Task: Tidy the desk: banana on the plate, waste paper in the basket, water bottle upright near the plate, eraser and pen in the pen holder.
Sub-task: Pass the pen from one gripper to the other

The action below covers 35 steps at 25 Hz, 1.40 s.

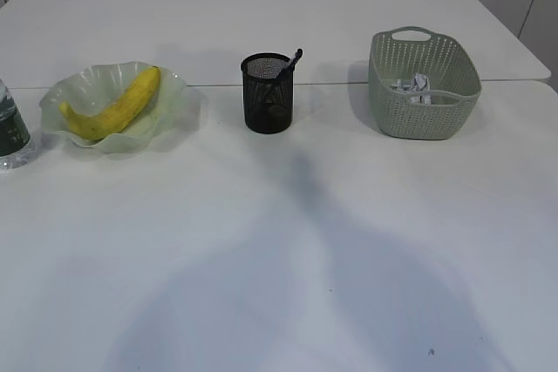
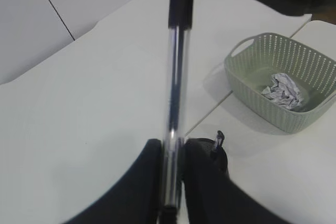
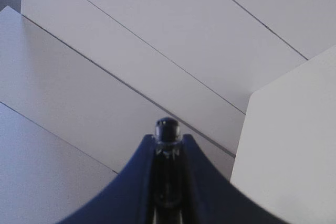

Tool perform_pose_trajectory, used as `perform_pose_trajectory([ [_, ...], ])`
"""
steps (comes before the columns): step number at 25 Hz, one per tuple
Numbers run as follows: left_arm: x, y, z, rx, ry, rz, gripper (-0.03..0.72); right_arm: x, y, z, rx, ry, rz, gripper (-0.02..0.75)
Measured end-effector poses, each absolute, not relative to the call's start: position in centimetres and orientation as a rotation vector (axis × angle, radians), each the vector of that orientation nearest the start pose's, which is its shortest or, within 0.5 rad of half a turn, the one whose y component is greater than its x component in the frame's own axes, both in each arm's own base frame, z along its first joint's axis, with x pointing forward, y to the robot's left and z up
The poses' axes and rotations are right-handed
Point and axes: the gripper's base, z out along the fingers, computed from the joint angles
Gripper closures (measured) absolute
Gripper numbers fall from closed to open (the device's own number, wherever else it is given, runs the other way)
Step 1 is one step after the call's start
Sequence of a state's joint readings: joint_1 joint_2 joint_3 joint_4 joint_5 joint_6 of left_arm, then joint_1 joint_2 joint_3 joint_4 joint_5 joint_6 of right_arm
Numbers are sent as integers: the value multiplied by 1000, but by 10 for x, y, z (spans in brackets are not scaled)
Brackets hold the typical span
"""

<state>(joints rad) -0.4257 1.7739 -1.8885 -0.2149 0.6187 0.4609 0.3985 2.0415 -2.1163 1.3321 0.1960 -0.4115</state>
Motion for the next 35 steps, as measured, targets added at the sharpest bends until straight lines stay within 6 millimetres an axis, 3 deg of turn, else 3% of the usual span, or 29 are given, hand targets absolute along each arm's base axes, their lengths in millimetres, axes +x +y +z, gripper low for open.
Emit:
perform_pose_trajectory([
  [8, 377, -184, 428, 761, 1827, -223, 527, 449, 208, 430, 250, 1557, 1209, 652],
  [16, 377, -184, 428, 761, 1827, -223, 353, 449, 208, 430, 219, 1555, 1180, 652],
  [35, 377, -185, 430, 732, 1811, -261, 325, 452, 205, 431, -91, 1490, 794, 652],
])
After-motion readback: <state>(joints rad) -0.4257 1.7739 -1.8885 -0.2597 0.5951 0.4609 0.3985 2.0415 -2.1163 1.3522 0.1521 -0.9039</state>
